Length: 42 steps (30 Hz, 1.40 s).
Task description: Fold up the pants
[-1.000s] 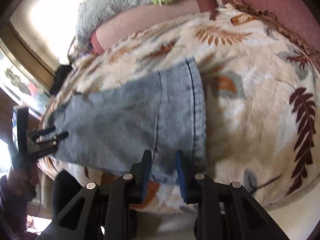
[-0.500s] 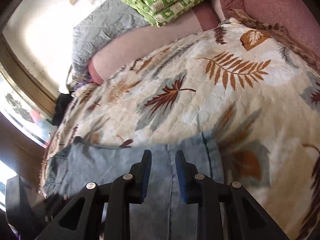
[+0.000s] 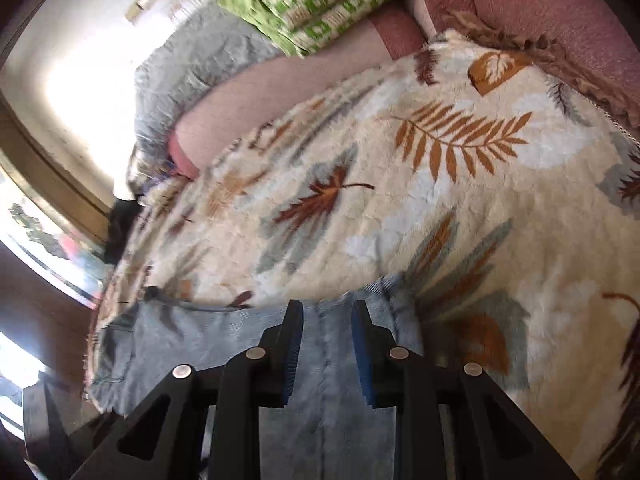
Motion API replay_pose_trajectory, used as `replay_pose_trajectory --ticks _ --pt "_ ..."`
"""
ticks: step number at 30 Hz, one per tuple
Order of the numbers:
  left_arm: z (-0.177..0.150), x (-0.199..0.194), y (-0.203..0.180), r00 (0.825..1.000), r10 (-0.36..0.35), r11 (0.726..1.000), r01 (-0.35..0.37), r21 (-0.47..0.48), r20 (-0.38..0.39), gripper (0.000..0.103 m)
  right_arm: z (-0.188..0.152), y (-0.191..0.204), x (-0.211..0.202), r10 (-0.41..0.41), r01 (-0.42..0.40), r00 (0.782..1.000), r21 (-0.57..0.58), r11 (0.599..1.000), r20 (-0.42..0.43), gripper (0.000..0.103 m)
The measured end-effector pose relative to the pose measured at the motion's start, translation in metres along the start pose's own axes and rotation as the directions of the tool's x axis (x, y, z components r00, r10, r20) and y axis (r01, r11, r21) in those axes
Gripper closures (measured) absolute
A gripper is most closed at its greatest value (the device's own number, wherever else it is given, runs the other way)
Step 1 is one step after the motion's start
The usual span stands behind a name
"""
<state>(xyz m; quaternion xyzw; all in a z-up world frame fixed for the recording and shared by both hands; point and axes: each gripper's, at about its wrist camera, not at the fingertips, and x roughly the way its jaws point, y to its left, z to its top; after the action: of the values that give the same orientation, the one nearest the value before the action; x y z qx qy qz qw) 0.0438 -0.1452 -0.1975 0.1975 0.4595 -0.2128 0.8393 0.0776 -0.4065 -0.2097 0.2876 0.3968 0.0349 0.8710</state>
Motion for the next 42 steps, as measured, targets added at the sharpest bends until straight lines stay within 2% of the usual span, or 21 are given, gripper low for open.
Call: replay_pose_trajectory --ticks 2,4,7,10,11,15,17,19,21,22,23,25,27,29,30,32,33,36,39,42 --pt "-0.006 -0.012 0.027 0.999 0.045 0.998 -0.044 -0.05 0.026 0.034 -0.008 0.013 -0.01 0.031 -0.03 0.999 -0.041 0.999 0.01 0.076" --pt "-0.013 -0.02 0.056 0.99 0.14 0.986 -0.136 -0.099 0.028 0.034 -0.017 0.031 -0.015 0.055 -0.053 0.998 -0.107 0.993 0.012 0.076" --pt "-0.03 -0.03 0.111 0.963 0.271 0.947 -0.264 -0.185 0.011 0.033 -0.037 0.062 -0.013 0.112 -0.114 0.993 -0.194 0.974 -0.022 0.075" --pt "-0.049 -0.033 0.175 0.924 0.379 0.88 -0.379 -0.288 -0.058 0.031 -0.068 0.093 -0.003 0.124 -0.145 0.988 -0.281 0.949 -0.089 0.076" --pt "-0.058 -0.034 0.201 0.907 0.412 0.847 -0.416 -0.332 -0.088 0.031 -0.078 0.103 0.0 0.127 -0.155 0.986 -0.308 0.939 -0.106 0.076" --pt "-0.088 -0.032 0.271 0.86 0.479 0.75 -0.504 -0.429 -0.172 0.031 -0.105 0.128 0.013 0.113 -0.167 0.98 -0.373 0.913 -0.162 0.076" --pt "-0.101 -0.027 0.299 0.854 0.484 0.712 -0.512 -0.481 -0.191 0.031 -0.112 0.131 0.019 0.093 -0.159 0.979 -0.387 0.908 -0.183 0.076" --pt "-0.115 -0.018 0.318 0.853 0.463 0.692 -0.518 -0.503 -0.241 0.031 -0.116 0.132 0.026 0.075 -0.151 0.976 -0.386 0.91 -0.205 0.076" --pt "-0.12 -0.005 0.331 0.87 0.42 0.694 -0.491 -0.526 -0.259 0.029 -0.122 0.133 0.04 0.012 -0.119 0.967 -0.405 0.906 -0.255 0.076" --pt "-0.115 0.002 0.338 0.873 0.412 0.699 -0.486 -0.525 -0.26 0.029 -0.126 0.131 0.048 -0.032 -0.09 0.96 -0.417 0.904 -0.277 0.075" --pt "-0.11 0.0 0.34 0.869 0.422 0.705 -0.494 -0.509 -0.258 0.029 -0.129 0.131 0.051 -0.041 -0.086 0.96 -0.427 0.9 -0.278 0.075" --pt "-0.095 -0.009 0.345 0.855 0.466 0.71 -0.515 -0.481 -0.228 0.029 -0.129 0.133 0.047 -0.032 -0.099 0.96 -0.444 0.89 -0.278 0.075" --pt "-0.077 -0.017 0.354 0.856 0.479 0.71 -0.508 -0.488 -0.193 0.03 -0.128 0.131 0.044 0.003 -0.125 0.961 -0.426 0.896 -0.277 0.075" --pt "-0.057 -0.016 0.362 0.866 0.471 0.737 -0.492 -0.464 -0.17 0.029 -0.124 0.13 0.039 0.036 -0.14 0.967 -0.41 0.901 -0.251 0.075" --pt "-0.048 -0.011 0.367 0.864 0.473 0.751 -0.497 -0.435 -0.171 0.029 -0.123 0.13 0.037 0.053 -0.149 0.969 -0.402 0.904 -0.24 0.075" --pt "-0.032 0.004 0.372 0.848 0.494 0.762 -0.529 -0.372 -0.193 0.03 -0.119 0.13 0.036 0.082 -0.165 0.971 -0.384 0.908 -0.224 0.075" --pt "-0.027 0.013 0.375 0.846 0.489 0.775 -0.534 -0.338 -0.213 0.03 -0.118 0.132 0.036 0.091 -0.171 0.971 -0.38 0.909 -0.22 0.075" --pt "-0.017 0.036 0.377 0.821 0.507 0.79 -0.565 -0.239 -0.264 0.031 -0.119 0.137 0.042 0.082 -0.164 0.972 -0.387 0.907 -0.221 0.075" --pt "-0.018 0.052 0.365 0.818 0.51 0.821 -0.555 -0.131 -0.267 0.031 -0.12 0.14 0.054 0.053 -0.151 0.968 -0.398 0.905 -0.247 0.075" --pt "-0.015 0.064 0.359 0.796 0.559 0.811 -0.583 -0.045 -0.233 0.032 -0.12 0.138 0.06 0.048 -0.149 0.967 -0.398 0.905 -0.252 0.075"
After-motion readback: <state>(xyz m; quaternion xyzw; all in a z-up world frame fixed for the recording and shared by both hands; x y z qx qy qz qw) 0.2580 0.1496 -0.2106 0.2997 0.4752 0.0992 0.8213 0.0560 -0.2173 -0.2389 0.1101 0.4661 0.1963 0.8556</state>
